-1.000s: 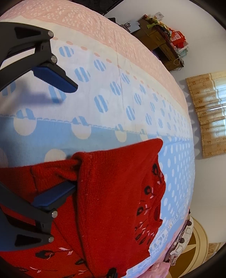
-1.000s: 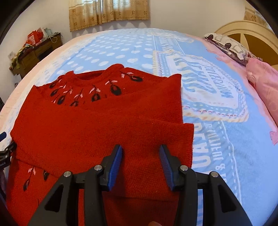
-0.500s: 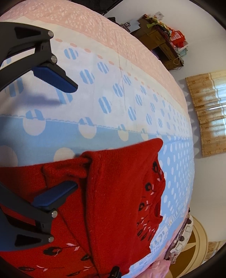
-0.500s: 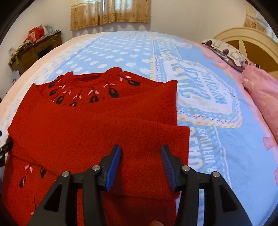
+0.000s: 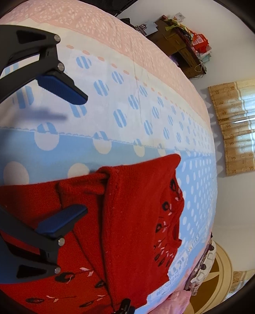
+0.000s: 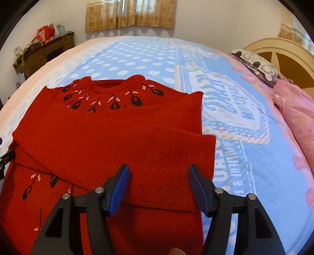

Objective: Fold small clothes

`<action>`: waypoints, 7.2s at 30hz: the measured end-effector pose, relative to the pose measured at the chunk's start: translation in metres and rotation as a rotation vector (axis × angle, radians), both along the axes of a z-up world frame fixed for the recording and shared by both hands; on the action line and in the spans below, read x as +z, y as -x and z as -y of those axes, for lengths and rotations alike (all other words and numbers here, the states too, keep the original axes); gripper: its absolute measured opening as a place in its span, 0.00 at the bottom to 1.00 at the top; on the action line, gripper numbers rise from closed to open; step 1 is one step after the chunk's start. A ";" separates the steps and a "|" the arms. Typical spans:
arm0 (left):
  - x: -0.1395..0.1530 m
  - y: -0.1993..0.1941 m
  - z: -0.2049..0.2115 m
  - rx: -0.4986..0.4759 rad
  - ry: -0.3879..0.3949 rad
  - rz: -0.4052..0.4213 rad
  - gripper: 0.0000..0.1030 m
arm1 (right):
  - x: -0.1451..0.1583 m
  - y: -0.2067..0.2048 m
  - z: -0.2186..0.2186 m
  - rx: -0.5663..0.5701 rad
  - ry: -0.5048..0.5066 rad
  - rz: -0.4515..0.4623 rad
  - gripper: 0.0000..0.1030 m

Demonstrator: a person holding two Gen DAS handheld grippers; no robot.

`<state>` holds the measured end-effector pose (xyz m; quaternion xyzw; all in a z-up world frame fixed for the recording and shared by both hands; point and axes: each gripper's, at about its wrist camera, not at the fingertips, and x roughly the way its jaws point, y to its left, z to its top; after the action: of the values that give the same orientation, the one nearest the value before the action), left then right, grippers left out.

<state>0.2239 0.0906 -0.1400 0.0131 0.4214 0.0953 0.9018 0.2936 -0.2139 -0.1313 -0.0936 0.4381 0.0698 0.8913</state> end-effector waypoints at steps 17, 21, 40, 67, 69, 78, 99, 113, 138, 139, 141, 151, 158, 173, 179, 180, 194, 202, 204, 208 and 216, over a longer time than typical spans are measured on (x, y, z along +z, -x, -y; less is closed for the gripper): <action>0.039 0.041 0.014 -0.050 0.041 0.127 1.00 | 0.013 0.038 -0.008 0.019 -0.029 0.039 0.61; 0.048 0.053 0.020 -0.075 0.042 0.149 1.00 | 0.015 0.050 -0.011 0.019 -0.042 0.040 0.61; 0.067 0.110 0.041 -0.173 0.037 0.199 1.00 | 0.023 0.114 -0.016 0.018 -0.067 0.069 0.62; 0.076 0.167 0.078 -0.285 0.084 0.200 1.00 | 0.056 0.205 -0.038 0.106 -0.096 0.138 0.62; 0.076 0.171 0.081 -0.291 0.084 0.199 1.00 | 0.058 0.210 -0.039 0.114 -0.098 0.140 0.63; 0.070 0.183 0.096 -0.337 0.059 0.173 1.00 | 0.059 0.235 -0.042 0.149 -0.080 0.151 0.63; 0.015 0.167 0.080 -0.339 0.020 -0.027 1.00 | 0.035 0.250 0.003 0.066 -0.040 0.114 0.63; 0.000 0.170 0.068 -0.359 0.229 -0.116 0.96 | 0.014 0.252 0.063 -0.099 -0.023 0.069 0.65; 0.047 0.179 0.048 -0.462 0.300 0.027 0.09 | 0.053 0.282 0.093 -0.040 -0.345 0.184 0.07; 0.052 0.177 0.043 -0.458 0.312 0.045 0.09 | 0.058 0.282 0.093 -0.040 -0.363 0.202 0.07; 0.057 0.173 0.038 -0.452 0.337 0.066 0.09 | 0.067 0.281 0.093 -0.041 -0.373 0.230 0.07; 0.072 0.137 0.017 -0.404 0.435 0.106 0.08 | 0.102 0.245 0.086 -0.025 -0.430 0.312 0.06; 0.086 0.106 -0.001 -0.363 0.411 0.132 0.08 | 0.122 0.197 0.076 -0.013 -0.444 0.332 0.06; 0.096 0.032 -0.020 -0.307 0.450 0.138 0.08 | 0.145 0.110 0.051 -0.017 -0.386 0.343 0.06; 0.099 0.003 -0.025 -0.286 0.451 0.131 0.08 | 0.147 0.080 0.050 -0.039 -0.372 0.334 0.06; 0.099 -0.001 -0.027 -0.282 0.454 0.132 0.08 | 0.148 0.076 0.050 -0.040 -0.367 0.332 0.06; 0.091 -0.067 -0.037 -0.242 0.448 0.094 0.08 | 0.128 0.009 0.049 -0.079 -0.328 0.267 0.06; 0.063 -0.106 -0.042 -0.220 0.459 0.027 0.08 | 0.111 -0.038 0.046 -0.106 -0.301 0.223 0.06; 0.056 -0.114 -0.041 -0.213 0.455 0.013 0.08 | 0.102 -0.051 0.045 -0.121 -0.289 0.203 0.06; 0.037 -0.135 -0.043 -0.188 0.474 -0.023 0.08 | 0.084 -0.076 0.044 -0.150 -0.278 0.162 0.06; 0.019 -0.157 -0.052 -0.119 0.517 -0.029 0.15 | 0.047 -0.131 0.044 -0.179 -0.276 0.083 0.08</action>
<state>0.3814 0.1427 -0.1214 -0.1915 0.4430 -0.0687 0.8731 0.4247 -0.2580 -0.0846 0.0666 0.3939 0.0456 0.9156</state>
